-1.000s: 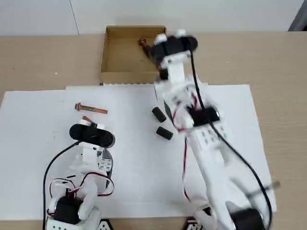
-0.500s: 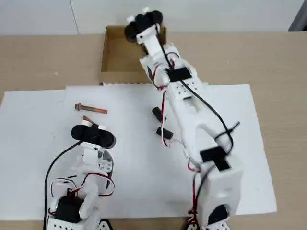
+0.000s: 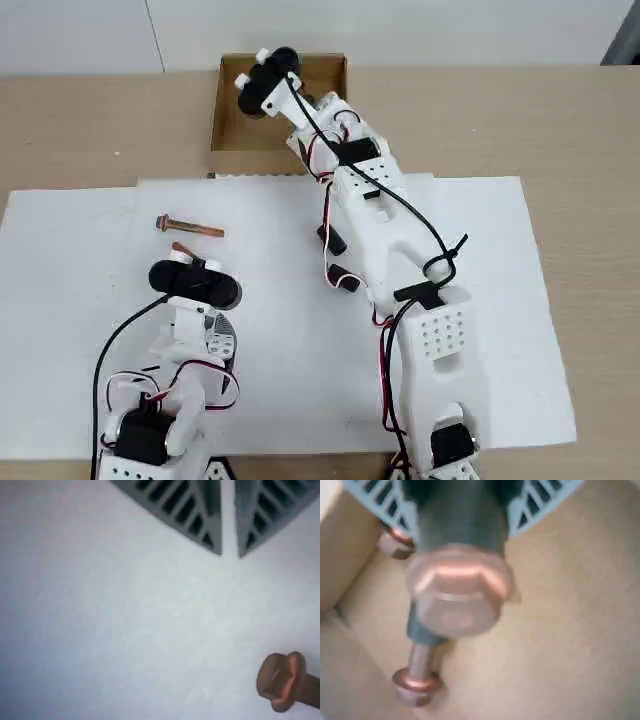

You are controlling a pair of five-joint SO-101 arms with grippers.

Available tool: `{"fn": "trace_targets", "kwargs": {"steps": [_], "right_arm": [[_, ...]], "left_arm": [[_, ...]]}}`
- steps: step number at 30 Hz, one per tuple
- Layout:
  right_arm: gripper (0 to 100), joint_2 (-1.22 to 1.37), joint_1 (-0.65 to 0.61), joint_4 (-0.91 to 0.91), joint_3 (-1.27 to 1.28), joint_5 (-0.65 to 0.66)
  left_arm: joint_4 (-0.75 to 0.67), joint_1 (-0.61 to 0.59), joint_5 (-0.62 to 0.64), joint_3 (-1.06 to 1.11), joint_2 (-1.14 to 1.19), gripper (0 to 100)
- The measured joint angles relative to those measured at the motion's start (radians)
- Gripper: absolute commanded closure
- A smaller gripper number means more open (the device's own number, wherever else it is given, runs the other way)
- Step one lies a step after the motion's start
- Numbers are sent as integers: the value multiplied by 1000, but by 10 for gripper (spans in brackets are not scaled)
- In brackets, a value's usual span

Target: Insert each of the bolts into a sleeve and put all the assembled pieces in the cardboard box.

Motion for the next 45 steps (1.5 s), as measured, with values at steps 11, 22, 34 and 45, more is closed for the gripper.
{"fn": "trace_targets", "kwargs": {"steps": [11, 22, 34, 45], "right_arm": [[890, -3, -2, -2, -25, -6], [996, -18, -9, 94, -25, -49], [995, -204, -25, 468, -25, -350], [995, -324, -37, 807, -25, -471]], "left_arm": [[0, 0, 0, 12, 0, 994], [0, 0, -2, 12, 0, 994], [0, 0, -2, 12, 0, 994], [0, 0, -2, 12, 0, 994]]}}
